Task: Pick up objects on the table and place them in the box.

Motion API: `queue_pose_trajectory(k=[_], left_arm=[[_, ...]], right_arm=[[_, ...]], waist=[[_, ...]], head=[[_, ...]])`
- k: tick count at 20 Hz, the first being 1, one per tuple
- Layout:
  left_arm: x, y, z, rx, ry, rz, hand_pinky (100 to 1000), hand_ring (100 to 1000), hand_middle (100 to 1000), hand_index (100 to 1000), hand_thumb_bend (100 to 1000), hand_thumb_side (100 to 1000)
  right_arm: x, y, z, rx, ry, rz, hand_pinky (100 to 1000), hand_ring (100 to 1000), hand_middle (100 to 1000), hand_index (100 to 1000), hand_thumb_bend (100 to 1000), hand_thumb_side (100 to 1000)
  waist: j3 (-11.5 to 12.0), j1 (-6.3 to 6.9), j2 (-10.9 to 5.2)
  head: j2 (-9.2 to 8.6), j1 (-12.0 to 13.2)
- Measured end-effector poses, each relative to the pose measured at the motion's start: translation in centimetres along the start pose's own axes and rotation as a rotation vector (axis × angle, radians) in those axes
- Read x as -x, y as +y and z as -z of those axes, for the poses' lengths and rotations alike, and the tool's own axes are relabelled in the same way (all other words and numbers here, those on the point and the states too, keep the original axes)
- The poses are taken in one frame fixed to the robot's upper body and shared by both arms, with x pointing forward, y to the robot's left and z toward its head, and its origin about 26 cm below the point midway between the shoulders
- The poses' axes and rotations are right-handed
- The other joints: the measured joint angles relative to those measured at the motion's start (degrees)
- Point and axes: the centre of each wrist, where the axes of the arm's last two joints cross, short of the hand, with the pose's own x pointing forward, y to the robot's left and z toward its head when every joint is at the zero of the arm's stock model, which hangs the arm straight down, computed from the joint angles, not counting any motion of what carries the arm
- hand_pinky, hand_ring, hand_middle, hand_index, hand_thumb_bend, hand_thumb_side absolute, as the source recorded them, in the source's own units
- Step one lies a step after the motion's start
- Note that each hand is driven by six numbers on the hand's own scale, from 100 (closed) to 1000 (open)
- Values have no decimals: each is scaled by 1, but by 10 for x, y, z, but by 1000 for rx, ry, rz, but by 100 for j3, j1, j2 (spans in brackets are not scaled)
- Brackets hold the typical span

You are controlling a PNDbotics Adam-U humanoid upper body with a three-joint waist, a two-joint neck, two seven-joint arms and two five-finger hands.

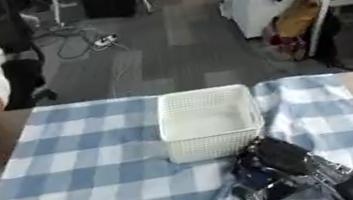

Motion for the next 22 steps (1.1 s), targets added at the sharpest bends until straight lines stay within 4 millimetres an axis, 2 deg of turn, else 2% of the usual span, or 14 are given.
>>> queue_pose_trajectory(k=[4, 10, 16, 22], left_arm=[[2, 3, -4, 8, 14, 13, 710, 579, 936, 725, 100, 791], [3, 4, -6, 10, 21, 19, 706, 571, 934, 725, 100, 789], [3, 5, -6, 14, 21, 24, 705, 568, 934, 725, 100, 788], [3, 5, -6, 15, 21, 25, 705, 568, 933, 725, 100, 787]], right_arm=[[-3, -26, 9, 43, -121, 87, 100, 100, 100, 113, 196, 568], [-11, -67, 26, 104, -234, 245, 100, 100, 100, 117, 178, 532], [-6, -98, 31, 137, -285, 384, 100, 100, 100, 116, 186, 507], [4, -118, 35, 221, -256, 486, 100, 100, 100, 115, 193, 505]], waist=[[-66, -47, -92], [-100, -49, -148], [-119, -49, -166], [-129, -49, -170]], head=[[52, 62], [105, 118], [152, 135], [197, 180]])
